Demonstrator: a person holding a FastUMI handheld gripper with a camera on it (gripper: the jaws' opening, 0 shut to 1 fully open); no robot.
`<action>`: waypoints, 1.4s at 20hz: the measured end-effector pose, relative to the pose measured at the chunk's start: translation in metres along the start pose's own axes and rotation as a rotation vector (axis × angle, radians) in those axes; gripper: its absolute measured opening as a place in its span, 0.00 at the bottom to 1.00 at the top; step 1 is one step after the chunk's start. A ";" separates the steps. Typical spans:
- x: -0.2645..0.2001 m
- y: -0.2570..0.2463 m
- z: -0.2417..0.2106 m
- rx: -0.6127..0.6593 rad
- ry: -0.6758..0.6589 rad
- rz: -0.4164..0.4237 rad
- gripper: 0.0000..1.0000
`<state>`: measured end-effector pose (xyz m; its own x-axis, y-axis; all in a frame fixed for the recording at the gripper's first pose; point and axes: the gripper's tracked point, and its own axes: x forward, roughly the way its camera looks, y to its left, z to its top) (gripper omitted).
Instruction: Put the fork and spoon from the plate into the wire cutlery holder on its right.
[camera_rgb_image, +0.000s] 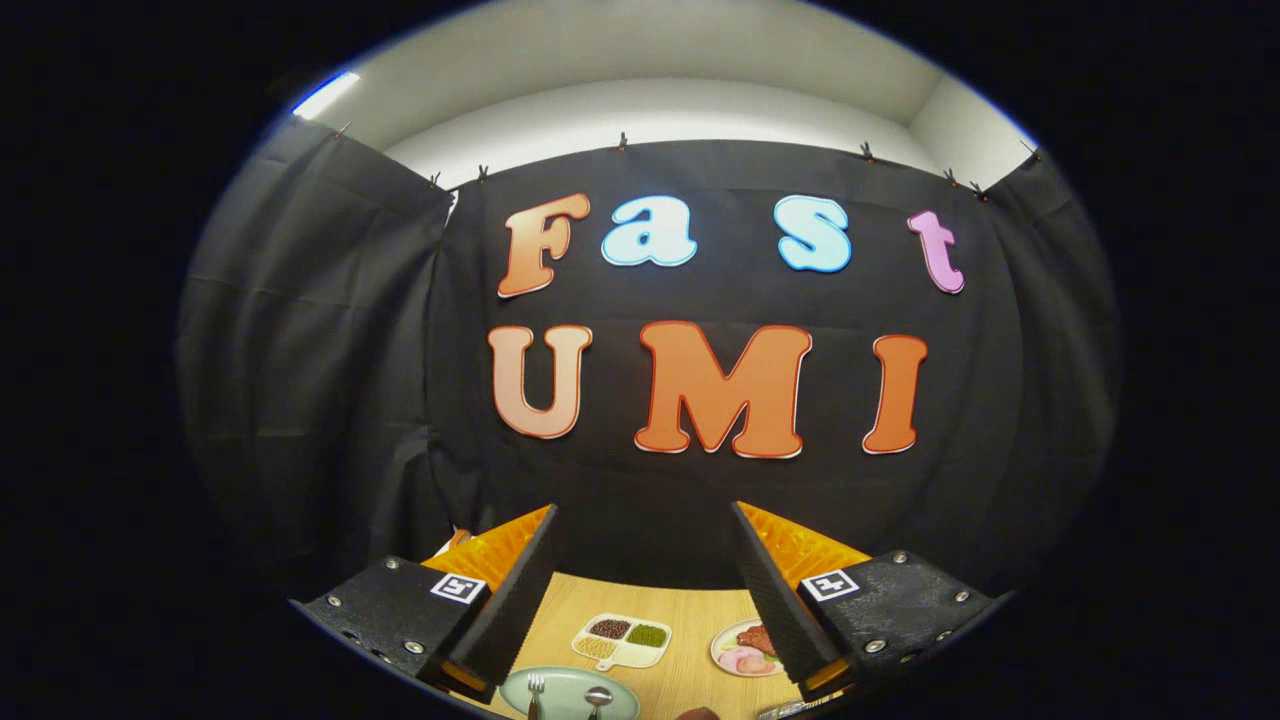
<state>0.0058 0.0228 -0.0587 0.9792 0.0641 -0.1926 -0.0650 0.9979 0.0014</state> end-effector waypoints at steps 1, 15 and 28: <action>0.001 0.003 -0.007 -0.001 0.023 0.013 0.99; -0.012 0.062 -0.233 0.073 0.867 0.162 0.90; -0.050 0.078 -0.379 0.021 1.344 0.169 0.64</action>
<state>-0.1216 0.0932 -0.4208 0.0158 0.1369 -0.9905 -0.1505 0.9796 0.1330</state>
